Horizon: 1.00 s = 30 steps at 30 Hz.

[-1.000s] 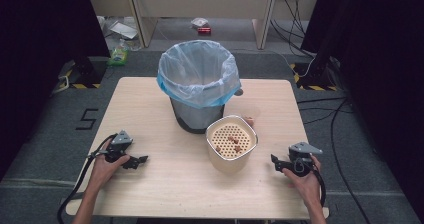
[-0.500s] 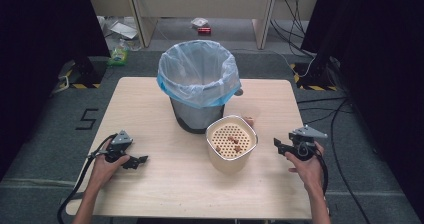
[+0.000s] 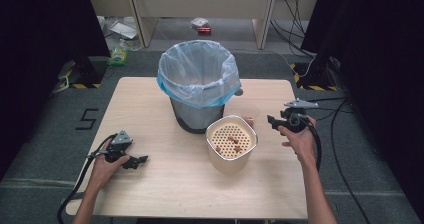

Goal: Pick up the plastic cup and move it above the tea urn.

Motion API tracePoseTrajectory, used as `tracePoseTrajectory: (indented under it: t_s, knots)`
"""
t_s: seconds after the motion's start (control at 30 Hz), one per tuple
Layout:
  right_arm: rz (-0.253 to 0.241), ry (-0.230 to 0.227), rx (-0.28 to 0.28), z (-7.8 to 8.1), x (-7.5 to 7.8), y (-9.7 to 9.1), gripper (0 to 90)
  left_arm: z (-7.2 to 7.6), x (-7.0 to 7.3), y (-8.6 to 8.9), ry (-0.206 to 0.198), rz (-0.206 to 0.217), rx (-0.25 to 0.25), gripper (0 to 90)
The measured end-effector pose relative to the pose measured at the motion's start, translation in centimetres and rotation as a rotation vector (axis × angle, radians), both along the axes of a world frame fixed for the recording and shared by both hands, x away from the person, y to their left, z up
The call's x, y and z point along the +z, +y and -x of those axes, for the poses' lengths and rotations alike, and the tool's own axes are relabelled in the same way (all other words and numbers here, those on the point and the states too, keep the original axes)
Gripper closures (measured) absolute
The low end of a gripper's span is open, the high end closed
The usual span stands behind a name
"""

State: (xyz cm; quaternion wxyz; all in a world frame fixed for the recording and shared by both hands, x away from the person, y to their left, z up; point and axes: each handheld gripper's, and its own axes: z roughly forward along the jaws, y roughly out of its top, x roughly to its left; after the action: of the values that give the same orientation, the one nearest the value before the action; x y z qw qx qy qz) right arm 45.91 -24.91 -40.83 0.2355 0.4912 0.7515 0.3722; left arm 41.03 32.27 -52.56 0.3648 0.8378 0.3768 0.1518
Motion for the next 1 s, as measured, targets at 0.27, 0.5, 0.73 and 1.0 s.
tracePoseTrajectory:
  t_s: [0.27,0.5,0.73,1.0]
  knots:
    - [-0.016,0.026,0.003,-2.9,0.2,1.9,54.8,0.0,0.0,0.0,0.000,0.000,0.000,0.0]
    - [0.027,0.051,0.023,-4.7,-0.4,3.6,61.0,0.0,0.0,0.0,0.000,0.000,0.000,0.0]
    - [0.066,0.102,0.001,-6.2,-1.4,4.4,61.7,0.0,0.0,0.0,0.000,0.000,0.000,0.0]
    - [0.094,0.162,0.026,-6.8,-2.8,5.0,76.0,0.0,0.0,0.0,0.000,0.000,0.000,0.0]
